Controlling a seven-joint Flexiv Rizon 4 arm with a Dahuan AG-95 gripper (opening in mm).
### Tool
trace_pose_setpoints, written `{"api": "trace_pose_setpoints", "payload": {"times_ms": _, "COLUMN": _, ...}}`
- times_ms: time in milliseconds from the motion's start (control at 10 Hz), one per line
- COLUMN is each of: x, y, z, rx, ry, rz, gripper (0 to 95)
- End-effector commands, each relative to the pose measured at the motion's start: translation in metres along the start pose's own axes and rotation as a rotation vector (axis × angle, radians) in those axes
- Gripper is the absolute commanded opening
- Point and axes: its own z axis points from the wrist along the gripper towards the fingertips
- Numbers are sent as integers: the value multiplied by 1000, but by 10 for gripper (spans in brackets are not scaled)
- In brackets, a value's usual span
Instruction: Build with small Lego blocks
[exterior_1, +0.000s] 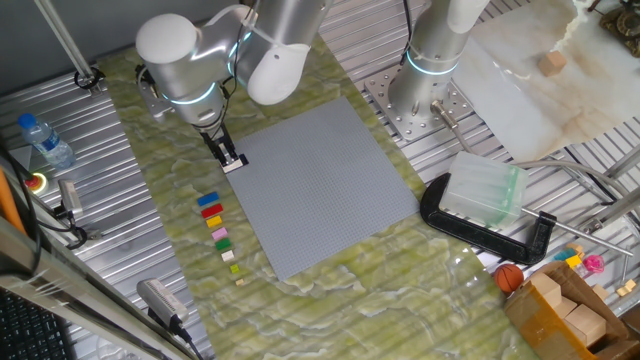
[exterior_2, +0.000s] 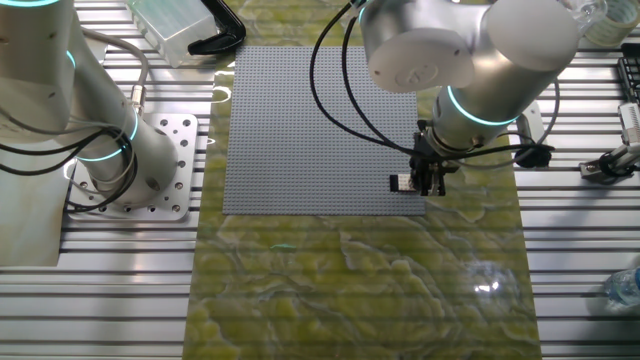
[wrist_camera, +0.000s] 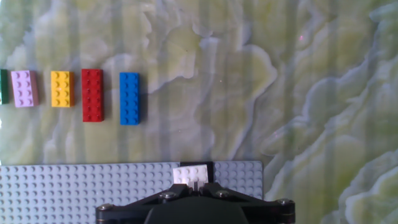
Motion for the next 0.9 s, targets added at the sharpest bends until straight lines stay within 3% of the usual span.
{"api": "trace_pose_setpoints", "payload": {"times_ms": 100, "x": -1, "y": 0, "z": 4, "rx": -3, "ry": 4, "rz": 0, "gripper": 0}}
{"api": "trace_pose_setpoints", "payload": {"times_ms": 500, "x": -2, "y": 0, "z": 7, "rx": -6, "ry": 5, "rz": -6, "gripper": 0}}
{"api": "trace_pose_setpoints", "payload": {"times_ms": 900, "x": -5, "y": 0, "z": 19, "rx": -3, "ry": 2, "rz": -9, "gripper": 0}}
